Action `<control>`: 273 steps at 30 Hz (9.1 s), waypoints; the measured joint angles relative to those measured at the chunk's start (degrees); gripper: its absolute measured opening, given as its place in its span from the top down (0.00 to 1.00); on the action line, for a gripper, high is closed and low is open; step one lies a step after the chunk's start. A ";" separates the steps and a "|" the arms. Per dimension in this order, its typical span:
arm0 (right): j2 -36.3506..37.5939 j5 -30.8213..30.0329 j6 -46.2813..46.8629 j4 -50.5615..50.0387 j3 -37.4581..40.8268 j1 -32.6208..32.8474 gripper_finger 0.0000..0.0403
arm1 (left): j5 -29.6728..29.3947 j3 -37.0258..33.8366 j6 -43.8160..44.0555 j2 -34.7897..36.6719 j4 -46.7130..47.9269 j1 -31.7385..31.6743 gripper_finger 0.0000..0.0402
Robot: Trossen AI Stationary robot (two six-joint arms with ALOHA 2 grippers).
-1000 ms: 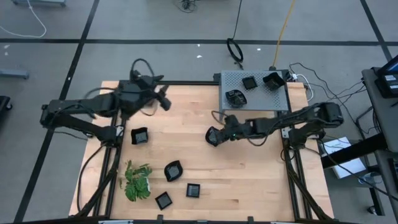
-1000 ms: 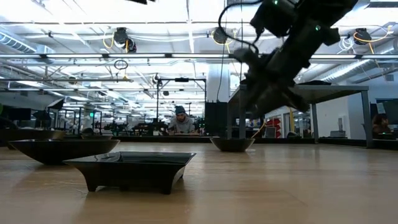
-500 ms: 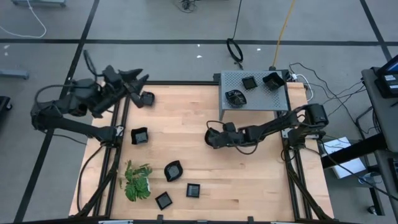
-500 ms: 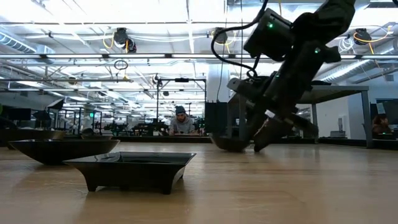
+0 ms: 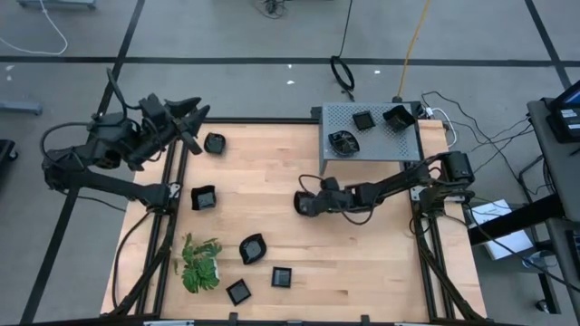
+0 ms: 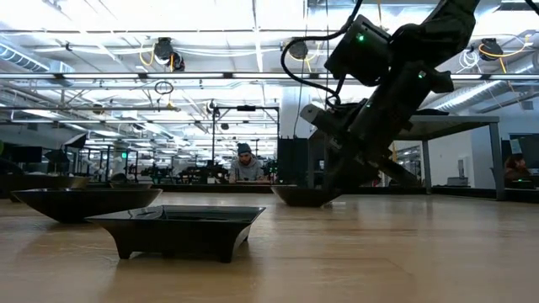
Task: Pick & Place Mini shaped plates
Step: Stack the leaf-shaped plate on top of the other leaf-shaped plates, then stack the distorted square plate on top of the other distorted square plates
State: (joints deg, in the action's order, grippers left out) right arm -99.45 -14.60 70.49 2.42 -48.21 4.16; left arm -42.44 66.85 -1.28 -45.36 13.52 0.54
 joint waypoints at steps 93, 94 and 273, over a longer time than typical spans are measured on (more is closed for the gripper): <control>41.17 26.89 -61.13 -17.01 -14.78 -44.71 0.64 | 22.96 -0.04 27.76 -12.72 56.97 -4.37 0.57; 41.21 26.89 -61.13 -16.49 -14.78 -44.47 0.64 | 24.53 -0.04 28.51 -13.55 60.75 -4.37 0.57; 11.47 15.88 -96.88 -32.74 -14.67 -3.38 0.65 | 18.43 16.15 -0.47 -25.54 36.28 -1.15 0.71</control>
State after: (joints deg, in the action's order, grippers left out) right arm -87.98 1.28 -26.38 -30.33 -62.87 0.78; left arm -24.01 83.00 -1.75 -70.90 49.80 -0.61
